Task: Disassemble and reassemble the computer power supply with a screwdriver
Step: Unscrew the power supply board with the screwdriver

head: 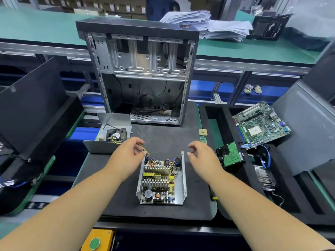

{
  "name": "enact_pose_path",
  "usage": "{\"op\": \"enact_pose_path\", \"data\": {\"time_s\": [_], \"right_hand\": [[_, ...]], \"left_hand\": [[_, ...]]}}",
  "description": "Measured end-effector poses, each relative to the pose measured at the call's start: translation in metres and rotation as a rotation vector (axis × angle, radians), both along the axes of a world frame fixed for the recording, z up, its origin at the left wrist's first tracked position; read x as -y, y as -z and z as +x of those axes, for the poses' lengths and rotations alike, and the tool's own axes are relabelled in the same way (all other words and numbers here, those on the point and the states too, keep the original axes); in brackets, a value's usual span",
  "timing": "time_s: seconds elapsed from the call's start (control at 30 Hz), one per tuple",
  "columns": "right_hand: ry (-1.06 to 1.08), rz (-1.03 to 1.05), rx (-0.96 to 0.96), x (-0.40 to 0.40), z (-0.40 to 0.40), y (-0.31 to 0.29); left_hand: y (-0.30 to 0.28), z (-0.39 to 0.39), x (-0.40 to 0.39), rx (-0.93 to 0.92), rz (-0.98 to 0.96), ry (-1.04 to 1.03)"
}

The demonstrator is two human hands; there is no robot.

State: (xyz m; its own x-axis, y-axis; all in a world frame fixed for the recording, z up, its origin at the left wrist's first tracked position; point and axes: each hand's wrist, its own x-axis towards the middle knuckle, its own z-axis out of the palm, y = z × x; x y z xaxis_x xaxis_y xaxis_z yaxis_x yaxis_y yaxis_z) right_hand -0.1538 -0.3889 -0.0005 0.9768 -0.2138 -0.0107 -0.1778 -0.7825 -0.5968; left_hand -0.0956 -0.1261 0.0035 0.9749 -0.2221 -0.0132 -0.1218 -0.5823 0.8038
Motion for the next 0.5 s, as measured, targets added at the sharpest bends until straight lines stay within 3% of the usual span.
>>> {"op": "enact_pose_path", "data": {"time_s": [0.1,0.3,0.5], "right_hand": [[0.143,-0.068,-0.191,0.032,-0.005,0.014],[0.175,-0.157,-0.465,0.056,-0.017,0.040],[0.140,-0.172,-0.496,0.062,-0.016,0.048]], "left_hand": [[-0.004,-0.003,0.008,0.006,0.096,-0.070],[0.005,-0.011,0.013,-0.257,0.570,-0.054],[0.002,-0.013,0.020,-0.289,0.586,0.029]]}}
